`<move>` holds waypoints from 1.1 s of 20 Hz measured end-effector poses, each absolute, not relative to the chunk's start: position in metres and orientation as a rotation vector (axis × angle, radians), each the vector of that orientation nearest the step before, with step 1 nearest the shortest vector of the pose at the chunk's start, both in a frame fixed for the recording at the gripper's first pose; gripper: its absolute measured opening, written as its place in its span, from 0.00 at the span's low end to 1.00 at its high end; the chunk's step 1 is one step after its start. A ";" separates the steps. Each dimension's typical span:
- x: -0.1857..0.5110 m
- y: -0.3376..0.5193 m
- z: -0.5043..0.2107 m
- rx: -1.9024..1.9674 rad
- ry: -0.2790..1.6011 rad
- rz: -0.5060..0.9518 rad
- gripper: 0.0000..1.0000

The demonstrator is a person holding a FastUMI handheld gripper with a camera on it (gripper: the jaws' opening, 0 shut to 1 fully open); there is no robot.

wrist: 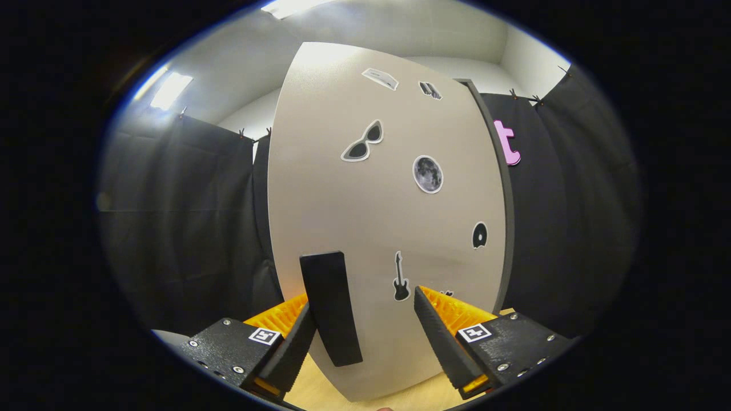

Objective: Open the shoe cabinet door, grab the shoes and put them into the shoe cabinet, then close the shoe cabinet door.

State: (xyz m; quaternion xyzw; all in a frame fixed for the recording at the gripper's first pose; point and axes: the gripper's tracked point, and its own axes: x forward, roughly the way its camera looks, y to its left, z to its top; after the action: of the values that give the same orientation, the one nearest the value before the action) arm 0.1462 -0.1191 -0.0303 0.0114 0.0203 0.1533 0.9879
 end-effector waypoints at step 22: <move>0.179 -0.099 -0.031 0.024 0.073 0.187 0.97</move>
State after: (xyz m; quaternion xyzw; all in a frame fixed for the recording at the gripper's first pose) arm 0.1787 -0.0987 -0.0306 0.0119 0.0363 0.0932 0.9949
